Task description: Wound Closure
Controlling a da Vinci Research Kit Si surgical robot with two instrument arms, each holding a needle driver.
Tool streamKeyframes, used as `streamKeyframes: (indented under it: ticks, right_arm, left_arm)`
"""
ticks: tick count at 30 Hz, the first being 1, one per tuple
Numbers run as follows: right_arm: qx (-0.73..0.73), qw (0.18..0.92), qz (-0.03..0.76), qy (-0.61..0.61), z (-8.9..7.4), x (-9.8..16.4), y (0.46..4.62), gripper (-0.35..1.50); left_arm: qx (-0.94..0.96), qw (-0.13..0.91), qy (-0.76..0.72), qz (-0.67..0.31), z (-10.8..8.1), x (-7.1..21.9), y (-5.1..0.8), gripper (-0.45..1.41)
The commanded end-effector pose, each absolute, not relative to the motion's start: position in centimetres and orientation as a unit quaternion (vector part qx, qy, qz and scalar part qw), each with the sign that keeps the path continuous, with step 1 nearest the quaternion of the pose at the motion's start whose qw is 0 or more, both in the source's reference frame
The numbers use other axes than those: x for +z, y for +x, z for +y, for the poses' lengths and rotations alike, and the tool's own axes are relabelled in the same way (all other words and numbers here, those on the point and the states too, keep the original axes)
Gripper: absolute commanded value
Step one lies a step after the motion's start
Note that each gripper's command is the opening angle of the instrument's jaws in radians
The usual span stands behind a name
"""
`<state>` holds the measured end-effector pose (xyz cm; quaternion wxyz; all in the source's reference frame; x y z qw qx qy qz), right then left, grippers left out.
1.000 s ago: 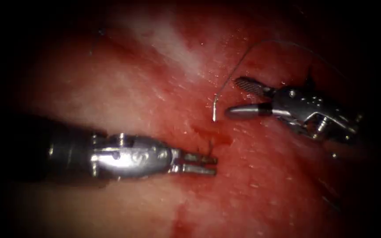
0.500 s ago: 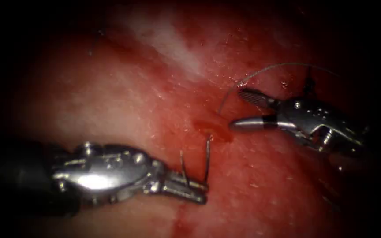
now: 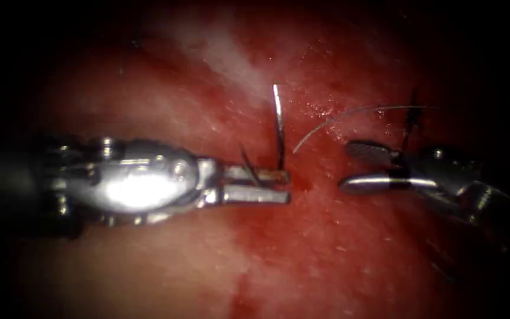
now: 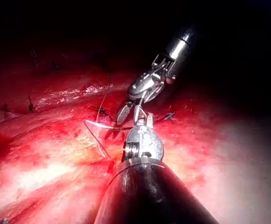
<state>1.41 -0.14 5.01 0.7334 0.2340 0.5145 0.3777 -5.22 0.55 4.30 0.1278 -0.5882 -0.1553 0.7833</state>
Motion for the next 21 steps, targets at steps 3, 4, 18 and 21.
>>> streamKeyframes:
  ticks: [3, 4, 18, 21]
  right_arm:
    - [0.38, 0.731, 0.515, 0.237, -0.03, 4.93, 1.5, 0.32]
    - [0.383, 0.729, 0.514, 0.238, 0.02, 4.86, 1.5, 0.31]
    - [0.437, 0.703, 0.495, 0.266, 0.19, 4.71, 1.49, 0.44]
    - [0.444, 0.698, 0.492, 0.27, 0.2, 4.71, 1.51, 0.52]
  left_arm:
    - [0.781, 0.127, -0.596, -0.136, 0.65, 4.31, -5.28, -0.45]
    - [0.78, 0.127, -0.6, -0.123, 0.75, 4.29, -5.28, -0.45]
    - [0.821, 0.056, -0.568, 0.008, 0.62, 4.46, -5.47, -0.45]
    - [0.83, 0.048, -0.555, 0.015, 0.47, 4.57, -5.51, -0.45]
